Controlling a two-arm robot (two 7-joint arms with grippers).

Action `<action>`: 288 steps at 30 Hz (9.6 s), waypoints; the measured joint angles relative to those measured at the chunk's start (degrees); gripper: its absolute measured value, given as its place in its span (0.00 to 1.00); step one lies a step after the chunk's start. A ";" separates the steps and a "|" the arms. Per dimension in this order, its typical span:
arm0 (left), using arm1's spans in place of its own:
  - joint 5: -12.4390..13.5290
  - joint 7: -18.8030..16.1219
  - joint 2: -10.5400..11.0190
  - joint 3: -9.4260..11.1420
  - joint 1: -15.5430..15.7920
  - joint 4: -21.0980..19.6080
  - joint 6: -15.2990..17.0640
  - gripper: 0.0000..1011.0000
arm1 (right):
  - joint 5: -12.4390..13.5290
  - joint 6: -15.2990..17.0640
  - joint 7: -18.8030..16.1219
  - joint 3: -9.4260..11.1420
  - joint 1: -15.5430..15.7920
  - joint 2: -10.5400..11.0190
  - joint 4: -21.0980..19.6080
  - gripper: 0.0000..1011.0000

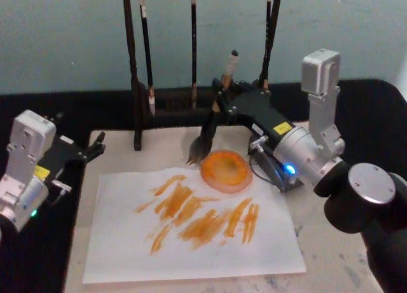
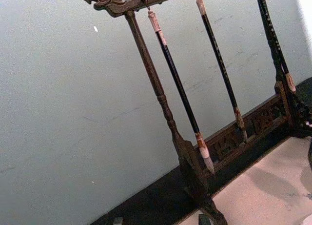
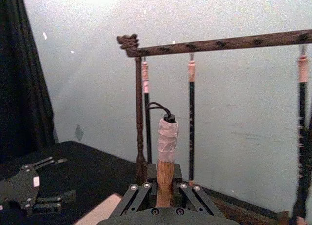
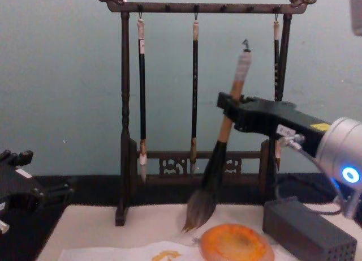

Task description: Pick up the brush from the inkstone, write on the paper, then place the brush back to its original position.

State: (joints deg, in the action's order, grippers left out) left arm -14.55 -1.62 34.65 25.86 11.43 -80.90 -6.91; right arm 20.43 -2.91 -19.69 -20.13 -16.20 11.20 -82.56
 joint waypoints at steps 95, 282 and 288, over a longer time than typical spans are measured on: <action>0.00 0.00 0.00 0.00 0.00 0.00 0.00 0.99 | 40.13 22.68 -1.73 9.24 -7.90 3.50 20.56 0.17; 0.00 0.00 0.00 0.00 0.00 0.00 0.00 0.99 | -1.89 -9.67 22.87 -7.11 1.99 10.47 8.75 0.99; 0.00 0.00 0.00 0.00 0.00 0.00 0.00 0.99 | -1.89 -9.67 22.87 -7.11 1.99 10.47 8.75 0.99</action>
